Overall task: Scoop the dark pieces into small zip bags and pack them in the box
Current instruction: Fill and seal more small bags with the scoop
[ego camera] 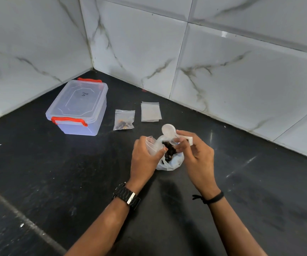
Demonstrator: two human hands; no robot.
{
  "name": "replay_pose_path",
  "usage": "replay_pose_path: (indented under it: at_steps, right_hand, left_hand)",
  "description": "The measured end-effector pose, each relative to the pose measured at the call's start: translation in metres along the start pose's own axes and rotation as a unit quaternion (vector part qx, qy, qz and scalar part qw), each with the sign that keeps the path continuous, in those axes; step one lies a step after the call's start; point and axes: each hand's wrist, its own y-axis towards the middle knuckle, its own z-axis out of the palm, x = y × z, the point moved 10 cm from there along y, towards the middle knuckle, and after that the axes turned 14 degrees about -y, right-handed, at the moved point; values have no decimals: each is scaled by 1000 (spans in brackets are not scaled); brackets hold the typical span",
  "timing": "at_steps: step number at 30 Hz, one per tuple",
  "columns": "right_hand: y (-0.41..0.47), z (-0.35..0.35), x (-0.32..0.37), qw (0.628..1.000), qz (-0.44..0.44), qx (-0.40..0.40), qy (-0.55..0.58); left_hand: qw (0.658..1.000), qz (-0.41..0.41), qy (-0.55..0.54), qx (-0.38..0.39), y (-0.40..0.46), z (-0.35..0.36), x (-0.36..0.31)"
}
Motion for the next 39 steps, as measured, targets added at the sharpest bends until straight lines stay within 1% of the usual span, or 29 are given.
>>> replay_pose_path:
  at_steps: [2, 5, 8, 10, 13, 23, 26, 28, 31, 36, 39]
  right_hand:
    - [3, -2, -15, 999, 16, -7, -35]
    - [0, 11, -32, 989, -7, 55, -136]
    - [-8, 27, -40, 966, -54, 108, -230]
    - [-12, 36, -43, 951, -69, 142, -265]
    - [-12, 40, -43, 946, -70, 153, -279]
    - [-6, 40, -59, 970, 51, 121, -203]
    - [-7, 32, -69, 978, 111, 82, -154]
    - [-8, 29, -73, 979, 144, 70, -123]
    - [-9, 33, -72, 977, 155, 89, -114]
    - [-9, 25, -79, 975, 211, 46, -54]
    - [-9, 28, -79, 973, 215, 68, -45]
  left_hand:
    - [1000, -15, 3, -3, -1, -1, 5]
    - [998, -50, -14, 22, -4, 4, 15]
    - [996, -80, -9, 43, -5, 11, 20]
    - [995, -84, -8, 47, -5, 12, 19]
    - [995, -88, -10, 49, -2, 11, 20]
    - [994, -95, -6, 43, -2, 12, 21]
    - [995, -96, -4, 36, -2, 12, 19]
    - [995, -96, 2, 32, -3, 12, 18]
    - [995, -92, 13, 33, -3, 13, 16]
    - [995, -99, 7, 33, -3, 12, 17]
    - [994, -97, -9, 46, -3, 13, 18]
